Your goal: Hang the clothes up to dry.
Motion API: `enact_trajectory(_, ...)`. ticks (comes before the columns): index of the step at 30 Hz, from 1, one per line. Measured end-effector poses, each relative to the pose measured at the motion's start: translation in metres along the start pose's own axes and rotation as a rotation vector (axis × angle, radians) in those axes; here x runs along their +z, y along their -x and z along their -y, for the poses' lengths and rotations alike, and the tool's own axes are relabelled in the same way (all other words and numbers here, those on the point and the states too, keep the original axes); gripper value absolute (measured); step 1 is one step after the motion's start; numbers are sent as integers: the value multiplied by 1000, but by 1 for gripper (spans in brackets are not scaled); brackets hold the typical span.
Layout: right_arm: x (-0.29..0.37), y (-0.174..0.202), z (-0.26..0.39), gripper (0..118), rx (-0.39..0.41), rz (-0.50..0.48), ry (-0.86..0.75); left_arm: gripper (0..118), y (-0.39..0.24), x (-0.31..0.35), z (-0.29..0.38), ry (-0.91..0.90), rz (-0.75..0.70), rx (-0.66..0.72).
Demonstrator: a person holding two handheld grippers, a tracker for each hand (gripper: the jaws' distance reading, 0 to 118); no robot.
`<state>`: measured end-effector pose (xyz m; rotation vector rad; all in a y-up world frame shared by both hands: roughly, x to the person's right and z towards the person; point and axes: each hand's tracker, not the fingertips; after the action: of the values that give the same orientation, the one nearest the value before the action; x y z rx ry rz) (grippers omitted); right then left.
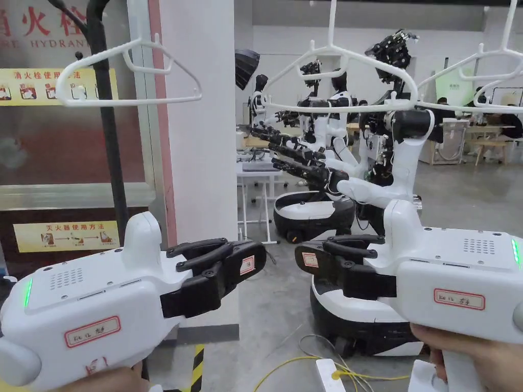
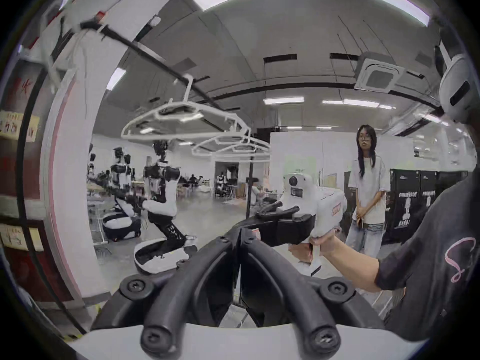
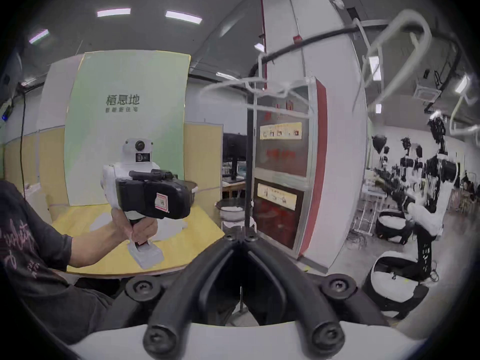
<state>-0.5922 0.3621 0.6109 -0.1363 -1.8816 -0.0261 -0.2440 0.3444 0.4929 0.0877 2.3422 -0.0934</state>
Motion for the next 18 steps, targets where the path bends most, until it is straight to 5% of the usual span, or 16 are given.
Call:
enact_trajectory(8, 32, 31, -76, 0, 102, 50, -97, 3, -36, 8, -63, -93, 27, -120)
enact_trajectory(14, 48, 47, -111, 0, 134, -12, -151, 3, -60, 18, -98, -107, 41, -201)
enact_trajectory(18, 51, 47, -116, 0, 156, 64, -154, 3, -63, 9, -104, -108, -14, -188)
